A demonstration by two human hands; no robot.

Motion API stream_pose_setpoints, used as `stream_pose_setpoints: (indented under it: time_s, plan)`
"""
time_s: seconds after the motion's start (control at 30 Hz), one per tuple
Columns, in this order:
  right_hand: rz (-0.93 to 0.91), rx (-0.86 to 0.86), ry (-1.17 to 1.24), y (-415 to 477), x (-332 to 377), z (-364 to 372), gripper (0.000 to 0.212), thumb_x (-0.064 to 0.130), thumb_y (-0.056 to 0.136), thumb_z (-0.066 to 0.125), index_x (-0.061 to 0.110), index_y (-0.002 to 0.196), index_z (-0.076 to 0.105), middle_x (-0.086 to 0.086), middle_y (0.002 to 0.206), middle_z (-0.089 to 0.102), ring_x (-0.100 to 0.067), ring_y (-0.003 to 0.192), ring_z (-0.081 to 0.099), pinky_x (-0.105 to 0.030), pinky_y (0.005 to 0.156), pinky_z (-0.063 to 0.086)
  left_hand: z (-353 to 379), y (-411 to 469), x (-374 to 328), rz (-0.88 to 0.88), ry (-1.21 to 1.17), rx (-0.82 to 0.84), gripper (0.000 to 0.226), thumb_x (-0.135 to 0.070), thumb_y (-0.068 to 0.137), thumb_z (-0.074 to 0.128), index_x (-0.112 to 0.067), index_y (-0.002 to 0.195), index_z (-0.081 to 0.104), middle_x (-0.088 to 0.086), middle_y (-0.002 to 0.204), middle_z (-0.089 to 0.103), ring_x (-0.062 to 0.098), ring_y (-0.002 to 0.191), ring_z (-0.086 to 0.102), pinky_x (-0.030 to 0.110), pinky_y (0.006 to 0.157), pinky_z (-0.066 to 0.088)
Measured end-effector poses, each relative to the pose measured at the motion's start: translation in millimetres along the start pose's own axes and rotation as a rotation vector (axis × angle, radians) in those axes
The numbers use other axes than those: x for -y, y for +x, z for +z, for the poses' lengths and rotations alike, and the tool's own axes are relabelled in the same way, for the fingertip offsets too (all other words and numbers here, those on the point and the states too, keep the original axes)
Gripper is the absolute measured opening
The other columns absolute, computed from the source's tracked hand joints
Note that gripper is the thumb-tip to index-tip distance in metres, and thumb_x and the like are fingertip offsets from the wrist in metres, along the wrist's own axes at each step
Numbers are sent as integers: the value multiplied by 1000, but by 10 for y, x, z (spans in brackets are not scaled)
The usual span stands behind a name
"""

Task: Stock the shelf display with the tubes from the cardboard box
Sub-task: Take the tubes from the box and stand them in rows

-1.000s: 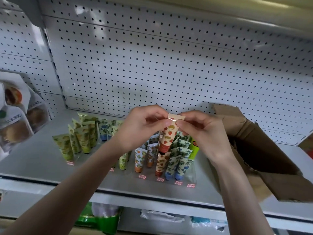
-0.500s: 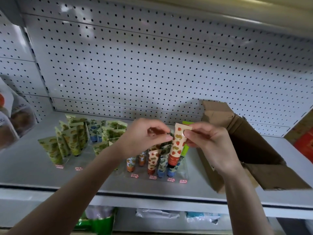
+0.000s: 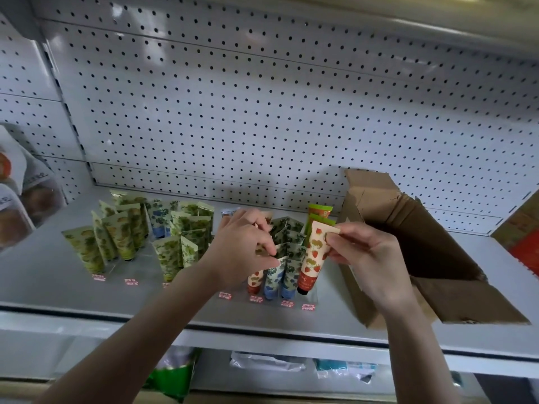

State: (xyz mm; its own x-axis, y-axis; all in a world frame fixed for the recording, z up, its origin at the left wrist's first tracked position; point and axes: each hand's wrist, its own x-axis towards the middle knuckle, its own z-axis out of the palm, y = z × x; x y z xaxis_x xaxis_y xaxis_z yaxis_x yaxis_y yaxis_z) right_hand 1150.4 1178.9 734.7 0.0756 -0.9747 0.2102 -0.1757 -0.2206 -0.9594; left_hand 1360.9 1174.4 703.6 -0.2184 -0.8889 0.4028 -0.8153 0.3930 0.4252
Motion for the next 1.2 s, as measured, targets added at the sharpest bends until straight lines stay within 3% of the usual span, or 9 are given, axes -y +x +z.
stream_pose_setpoints:
  time_s: [0.43,0.63,0.83,1.2]
  plan:
    - [6,2,20,-2,-27,-16,13,4,84,65,15,83,71,-4,78,72,-15,74,67,-25,69,56,8,-15,-60,-52,17,39,10,-36,71,75,-27,69,72,-24,86,33,1,91,30,23,80,16]
    - [11,1,6,21,-47,-8,9,4,84,66,10,87,70,-2,79,72,-12,73,67,-19,67,55,39,10,-63,-50,20,40,9,-34,70,77,-26,69,73,-13,91,41,6,91,33,24,78,15]
    - [19,11,10,39,-72,14,9,2,84,64,4,90,70,-4,82,71,-11,74,67,-19,67,55,55,30,-44,-70,4,50,9,-35,71,75,-28,66,72,-22,86,36,3,89,31,25,80,15]
    - [14,10,-4,66,-87,29,10,3,84,65,5,91,71,-3,83,71,-8,73,67,-17,65,53,98,38,-35,-60,27,46,10,-33,74,74,-24,70,73,-16,91,38,4,92,31,25,83,16]
